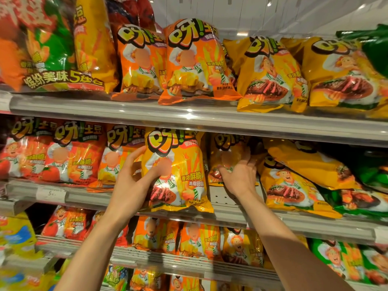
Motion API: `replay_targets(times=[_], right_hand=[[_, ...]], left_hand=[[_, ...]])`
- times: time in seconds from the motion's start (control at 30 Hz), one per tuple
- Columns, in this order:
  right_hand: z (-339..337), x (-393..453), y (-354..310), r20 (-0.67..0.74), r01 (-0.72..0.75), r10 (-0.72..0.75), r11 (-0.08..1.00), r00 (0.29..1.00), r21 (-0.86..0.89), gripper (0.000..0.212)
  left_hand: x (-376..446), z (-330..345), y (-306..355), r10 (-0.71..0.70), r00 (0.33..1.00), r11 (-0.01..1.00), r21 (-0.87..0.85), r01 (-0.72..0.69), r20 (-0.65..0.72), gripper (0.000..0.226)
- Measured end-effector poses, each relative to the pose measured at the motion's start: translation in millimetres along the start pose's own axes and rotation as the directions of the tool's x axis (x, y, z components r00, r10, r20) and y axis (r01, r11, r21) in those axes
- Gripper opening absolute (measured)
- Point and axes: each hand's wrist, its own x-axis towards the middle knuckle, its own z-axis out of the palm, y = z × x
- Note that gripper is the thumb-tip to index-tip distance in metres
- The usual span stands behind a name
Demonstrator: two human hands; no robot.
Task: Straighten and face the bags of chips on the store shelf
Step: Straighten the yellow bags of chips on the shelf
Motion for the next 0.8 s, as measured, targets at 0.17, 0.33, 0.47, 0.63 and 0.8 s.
replay_targets(times=[0.17, 0.33, 0.47, 0.63, 0.8], right_hand=[[-14, 6, -5, 0.156, -0.046, 0.026, 0.991, 0.987, 0.123, 0.082], [-52, -7, 4, 0.169, -0.067, -0.010, 0.893, 0.986, 0.446, 0.070], [-79, -28, 10, 0.200, 0.001, -0.137, 0.827, 0.970, 0.563, 0.055], [-88, -48, 20, 0.242, 0.008, -0.165, 0.840, 0.956, 0.543, 0.067], [-86, -38, 20, 0.182, 0.018, -0.114, 0.887, 0.977, 0.462, 0.071]], left_hand=[[-3, 4, 1, 0.025, 1.000, 0.999, 0.020, -0.025, 0.005, 0.078], [-8, 27, 1, 0.056, 0.998, 0.998, 0.015, -0.056, 0.026, 0.078], [-13, 70, 4, 0.055, 0.997, 0.998, 0.023, -0.056, 0.060, 0.083], [-5, 122, 10, 0.060, 0.996, 0.997, 0.044, -0.062, 0.062, 0.077], [11, 147, 9, -0.016, 0.986, 0.997, 0.082, 0.002, 0.165, 0.079]])
